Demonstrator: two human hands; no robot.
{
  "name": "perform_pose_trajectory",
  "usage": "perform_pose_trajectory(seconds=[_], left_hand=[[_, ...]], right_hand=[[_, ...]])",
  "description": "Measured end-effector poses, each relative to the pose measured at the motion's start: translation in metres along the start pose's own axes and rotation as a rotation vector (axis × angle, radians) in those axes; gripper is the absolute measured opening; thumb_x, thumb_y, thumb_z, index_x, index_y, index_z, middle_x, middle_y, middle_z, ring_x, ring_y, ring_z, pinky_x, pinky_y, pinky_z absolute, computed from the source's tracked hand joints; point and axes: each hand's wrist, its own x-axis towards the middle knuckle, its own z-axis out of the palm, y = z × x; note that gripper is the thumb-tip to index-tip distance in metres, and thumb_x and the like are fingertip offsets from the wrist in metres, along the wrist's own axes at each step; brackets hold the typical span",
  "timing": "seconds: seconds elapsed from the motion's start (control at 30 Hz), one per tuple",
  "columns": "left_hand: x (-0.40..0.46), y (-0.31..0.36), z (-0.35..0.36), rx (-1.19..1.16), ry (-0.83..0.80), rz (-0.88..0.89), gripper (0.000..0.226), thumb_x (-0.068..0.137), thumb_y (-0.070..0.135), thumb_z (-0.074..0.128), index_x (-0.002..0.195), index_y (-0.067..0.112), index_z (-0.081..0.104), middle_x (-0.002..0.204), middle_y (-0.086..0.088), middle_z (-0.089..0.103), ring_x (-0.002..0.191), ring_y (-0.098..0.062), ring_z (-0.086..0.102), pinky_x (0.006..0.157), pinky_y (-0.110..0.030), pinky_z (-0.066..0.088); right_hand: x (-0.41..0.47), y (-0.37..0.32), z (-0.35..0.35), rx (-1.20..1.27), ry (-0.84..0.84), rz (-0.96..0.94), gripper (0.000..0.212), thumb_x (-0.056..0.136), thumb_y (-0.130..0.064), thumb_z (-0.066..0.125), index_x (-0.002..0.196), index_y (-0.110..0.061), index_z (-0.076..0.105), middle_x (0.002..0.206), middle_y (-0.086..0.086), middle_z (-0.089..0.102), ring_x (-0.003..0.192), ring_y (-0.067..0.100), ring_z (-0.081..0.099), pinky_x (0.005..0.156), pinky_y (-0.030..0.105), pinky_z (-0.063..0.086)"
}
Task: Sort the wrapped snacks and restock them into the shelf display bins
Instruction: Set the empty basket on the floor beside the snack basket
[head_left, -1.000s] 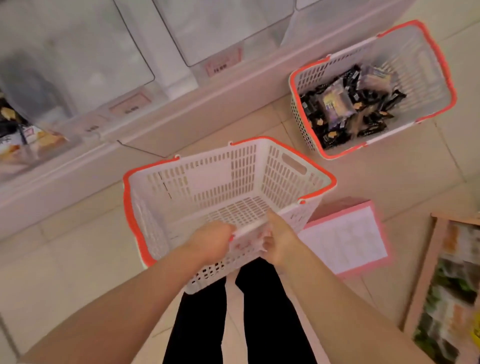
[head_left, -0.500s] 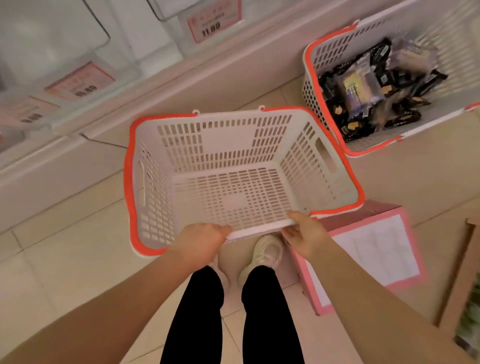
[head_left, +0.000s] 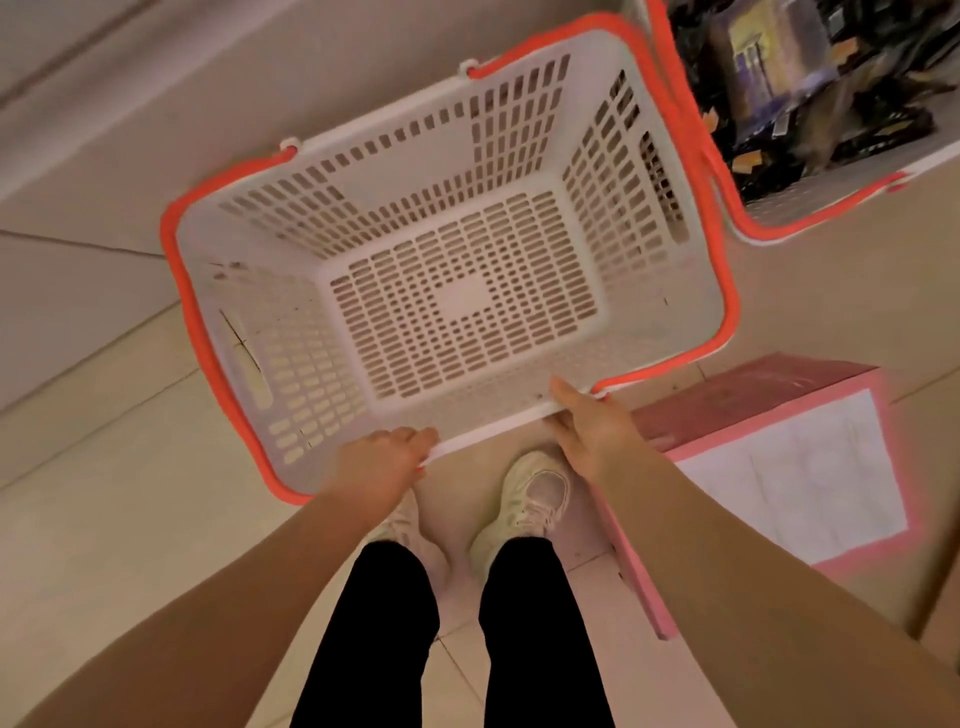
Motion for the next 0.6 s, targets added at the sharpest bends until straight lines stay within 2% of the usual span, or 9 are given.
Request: perform_pose_trajectory(seconds=[0.07,0.1,0.2,0.27,0.33,0.37,0.4,0.53,0.6], left_hand=[[0.009,0.001,0.006,-0.032,0.013,-0.036,0.039,0.096,0.03,0.044,0.134,0.027,0.036,0.13,0.005,0.049,0.114,-0.021,0.052,0.082,-0.033,0.046],[0.013,0.002,0.008,-0.036,0.011,-0.054,0.038,0.095,0.029,0.045,0.132,0.027,0.038,0.129,0.004,0.049,0.114,-0.021,0.053,0.082,-0.034,0.047],[0.02,0.004,0.008,0.008,-0.041,-0.096,0.042,0.093,0.028,0.048,0.133,0.026,0.035,0.126,0.001,0.049,0.112,-0.024,0.054,0.082,-0.036,0.048],[0.02,0.006,-0.001,0.042,-0.126,-0.091,0.049,0.094,0.027,0.046,0.139,0.025,0.027,0.126,-0.003,0.048,0.112,-0.026,0.054,0.083,-0.037,0.047],[0.016,0.012,-0.021,0.045,-0.188,-0.077,0.05,0.096,0.028,0.043,0.142,0.023,0.024,0.13,-0.006,0.046,0.116,-0.027,0.05,0.088,-0.038,0.045],[0.01,0.017,-0.035,0.017,-0.193,-0.071,0.051,0.096,0.03,0.041,0.143,0.023,0.024,0.132,-0.006,0.046,0.119,-0.026,0.048,0.092,-0.038,0.044],[0.003,0.024,-0.051,-0.024,-0.179,-0.062,0.051,0.096,0.03,0.041,0.144,0.022,0.024,0.135,-0.006,0.045,0.123,-0.025,0.046,0.096,-0.038,0.042],[-0.045,0.065,-0.139,-0.173,-0.005,0.032,0.042,0.096,0.027,0.044,0.137,0.02,0.04,0.129,-0.002,0.055,0.116,-0.02,0.051,0.095,-0.03,0.041],[-0.075,0.095,-0.193,-0.203,0.09,0.081,0.037,0.096,0.024,0.045,0.131,0.017,0.047,0.117,-0.005,0.062,0.106,-0.022,0.055,0.089,-0.03,0.043]], right_hand=[[0.007,0.002,-0.002,-0.072,0.028,-0.002,0.012,0.089,-0.01,0.06,0.1,-0.006,0.057,0.106,0.012,0.063,0.107,0.022,0.059,0.082,0.031,0.048],[0.01,0.003,-0.003,-0.111,0.036,-0.001,0.012,0.089,-0.012,0.061,0.099,-0.008,0.056,0.105,0.013,0.062,0.101,0.021,0.061,0.085,0.032,0.049],[0.015,0.003,-0.007,-0.201,0.061,-0.015,0.013,0.089,-0.02,0.061,0.084,-0.015,0.051,0.081,0.007,0.058,0.084,0.021,0.058,0.094,0.036,0.048],[0.008,-0.003,-0.012,-0.278,0.097,-0.019,0.023,0.092,-0.029,0.057,0.098,-0.007,0.057,0.081,0.011,0.061,0.089,0.024,0.062,0.091,0.036,0.049],[-0.008,-0.015,-0.02,-0.376,0.129,-0.031,0.026,0.094,-0.033,0.051,0.097,-0.007,0.058,0.076,0.012,0.062,0.07,0.016,0.065,0.069,0.03,0.056],[-0.022,-0.023,-0.026,-0.447,0.13,-0.054,0.022,0.094,-0.03,0.052,0.089,-0.01,0.058,0.068,0.01,0.059,0.055,0.013,0.059,0.054,0.026,0.05],[-0.038,-0.032,-0.032,-0.516,0.122,-0.092,0.018,0.091,-0.026,0.055,0.082,-0.011,0.058,0.066,0.009,0.056,0.05,0.015,0.052,0.052,0.025,0.044],[-0.127,-0.086,-0.063,-0.757,0.014,-0.323,0.01,0.087,-0.011,0.055,0.078,-0.012,0.059,0.083,0.012,0.063,0.076,0.024,0.057,0.084,0.044,0.05],[-0.183,-0.118,-0.076,-0.85,0.006,-0.42,0.01,0.088,-0.011,0.051,0.085,-0.01,0.061,0.086,0.01,0.065,0.083,0.028,0.06,0.088,0.046,0.051]])
